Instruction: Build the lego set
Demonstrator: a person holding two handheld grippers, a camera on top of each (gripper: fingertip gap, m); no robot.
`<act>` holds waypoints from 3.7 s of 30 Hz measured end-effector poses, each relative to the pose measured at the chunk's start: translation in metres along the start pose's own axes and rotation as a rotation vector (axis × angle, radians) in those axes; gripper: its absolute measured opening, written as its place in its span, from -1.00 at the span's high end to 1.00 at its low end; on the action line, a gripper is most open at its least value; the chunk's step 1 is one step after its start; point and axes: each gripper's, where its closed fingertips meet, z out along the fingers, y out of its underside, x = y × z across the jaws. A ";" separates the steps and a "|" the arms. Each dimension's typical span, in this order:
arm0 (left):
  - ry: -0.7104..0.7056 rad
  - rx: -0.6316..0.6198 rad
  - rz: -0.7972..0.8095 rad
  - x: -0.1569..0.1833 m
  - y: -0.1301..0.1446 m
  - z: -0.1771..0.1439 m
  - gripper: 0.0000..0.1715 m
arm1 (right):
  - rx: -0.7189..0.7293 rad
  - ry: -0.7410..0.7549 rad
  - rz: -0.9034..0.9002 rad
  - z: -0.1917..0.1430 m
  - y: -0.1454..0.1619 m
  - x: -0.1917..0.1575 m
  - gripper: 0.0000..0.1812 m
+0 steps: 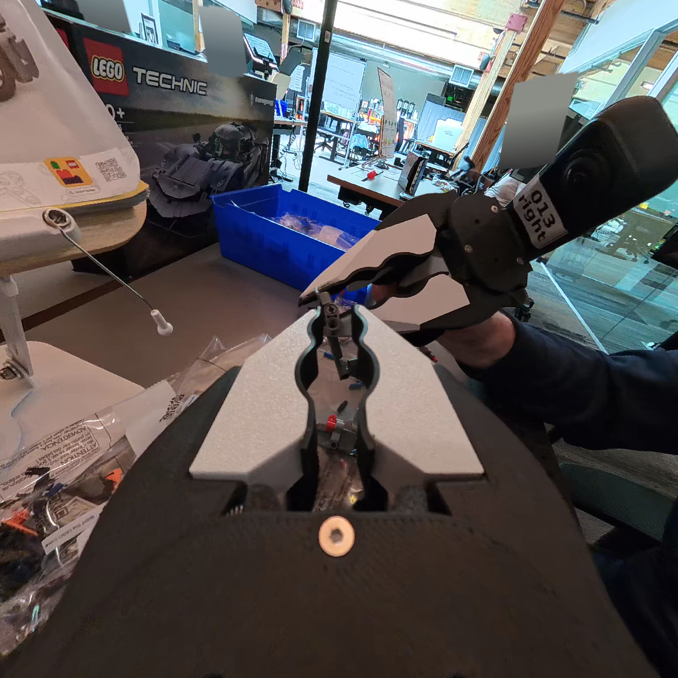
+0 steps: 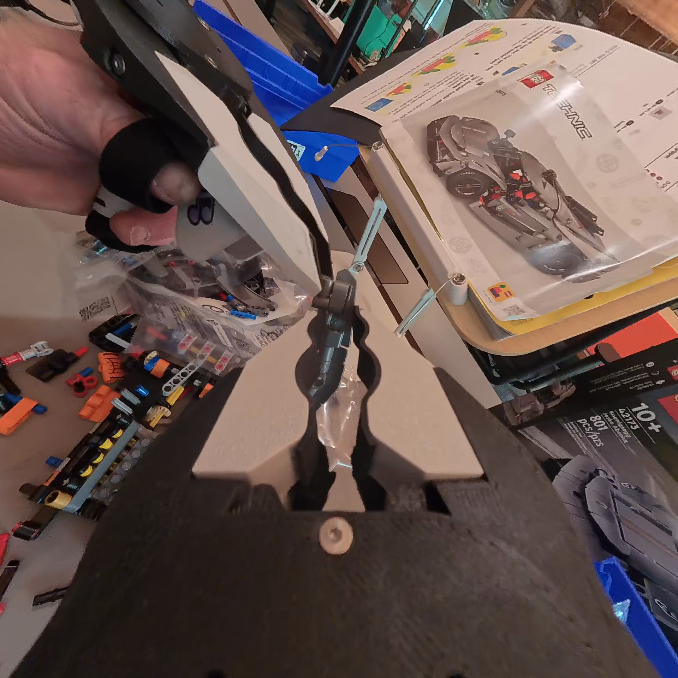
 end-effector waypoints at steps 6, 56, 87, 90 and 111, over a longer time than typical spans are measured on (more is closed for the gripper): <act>-0.043 -0.005 0.035 -0.002 -0.001 -0.001 0.95 | 0.003 0.016 -0.010 -0.002 -0.002 0.000 0.87; -0.401 -0.535 0.419 -0.049 0.062 -0.006 0.94 | -0.002 -0.051 0.227 -0.018 0.031 0.026 0.87; 0.086 -0.198 0.160 0.039 0.035 0.037 0.85 | 0.425 -0.472 0.471 -0.035 -0.038 -0.023 0.88; -0.032 -0.212 0.202 0.022 0.032 0.033 0.88 | 0.426 -0.433 0.481 -0.036 -0.037 -0.016 0.88; -0.598 -0.392 0.740 -0.031 0.025 0.016 0.94 | 0.302 -0.322 0.467 -0.024 -0.017 -0.008 0.85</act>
